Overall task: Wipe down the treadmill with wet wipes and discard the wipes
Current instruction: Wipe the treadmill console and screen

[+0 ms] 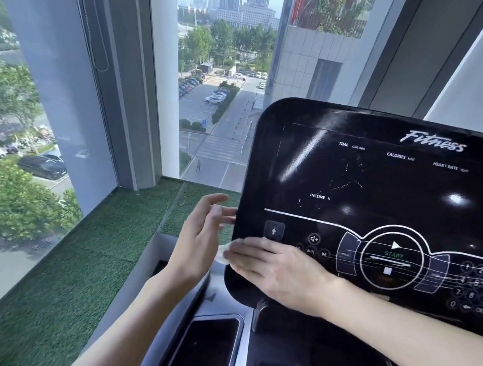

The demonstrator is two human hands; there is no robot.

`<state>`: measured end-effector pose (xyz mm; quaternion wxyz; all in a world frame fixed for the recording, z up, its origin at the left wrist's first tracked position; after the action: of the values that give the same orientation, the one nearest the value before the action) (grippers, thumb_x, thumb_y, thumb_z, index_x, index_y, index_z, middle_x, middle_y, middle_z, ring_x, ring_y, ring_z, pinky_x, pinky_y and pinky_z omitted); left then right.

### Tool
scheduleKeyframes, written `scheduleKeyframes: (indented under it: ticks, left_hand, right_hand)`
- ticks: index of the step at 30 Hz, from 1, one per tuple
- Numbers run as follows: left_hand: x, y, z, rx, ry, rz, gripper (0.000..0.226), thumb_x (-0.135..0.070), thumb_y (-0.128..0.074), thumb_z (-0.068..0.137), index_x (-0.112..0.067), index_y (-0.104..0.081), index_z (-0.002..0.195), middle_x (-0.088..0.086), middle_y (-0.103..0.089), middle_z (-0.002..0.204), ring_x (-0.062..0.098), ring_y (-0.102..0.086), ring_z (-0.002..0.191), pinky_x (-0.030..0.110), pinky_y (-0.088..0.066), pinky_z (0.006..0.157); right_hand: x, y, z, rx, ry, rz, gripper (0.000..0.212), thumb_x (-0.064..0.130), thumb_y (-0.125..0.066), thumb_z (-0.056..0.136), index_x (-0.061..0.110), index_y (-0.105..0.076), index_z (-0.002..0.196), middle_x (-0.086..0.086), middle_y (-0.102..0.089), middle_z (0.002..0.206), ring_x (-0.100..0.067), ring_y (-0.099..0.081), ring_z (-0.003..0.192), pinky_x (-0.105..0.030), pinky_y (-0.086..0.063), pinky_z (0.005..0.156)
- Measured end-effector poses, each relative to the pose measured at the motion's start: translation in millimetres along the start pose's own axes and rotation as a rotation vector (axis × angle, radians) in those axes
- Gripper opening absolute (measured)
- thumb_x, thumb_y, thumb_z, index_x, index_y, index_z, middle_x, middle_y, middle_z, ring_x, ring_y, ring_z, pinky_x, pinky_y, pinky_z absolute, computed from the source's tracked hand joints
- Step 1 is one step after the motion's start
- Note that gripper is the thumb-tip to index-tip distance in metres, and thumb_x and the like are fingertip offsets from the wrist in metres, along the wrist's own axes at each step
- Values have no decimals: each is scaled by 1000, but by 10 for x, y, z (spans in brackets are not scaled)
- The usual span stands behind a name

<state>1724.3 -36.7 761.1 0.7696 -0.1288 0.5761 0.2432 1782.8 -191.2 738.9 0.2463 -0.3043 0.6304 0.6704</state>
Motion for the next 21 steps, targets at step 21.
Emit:
scheduleKeyframes:
  ticks: [21]
  left_hand:
    - [-891,-310,780,99,-207,148,42,-23,-34,105,-13,-42,145,-4,-50,142,0,-45,131,25,-34,113]
  right_hand:
    - [-1597,526,405,-233,-800,131,64,13,-13,93,3,-26,155,-12,-19,164,-24,-14,153,-41,-12,125]
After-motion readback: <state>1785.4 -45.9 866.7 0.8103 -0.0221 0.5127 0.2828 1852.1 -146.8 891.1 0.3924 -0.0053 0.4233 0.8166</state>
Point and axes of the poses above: each hand's wrist, its own z-axis towards the middle knuckle, its own y-axis out of the back of the hand, x = y × z, the point moved 4 cm from there along z, towards the middle knuckle
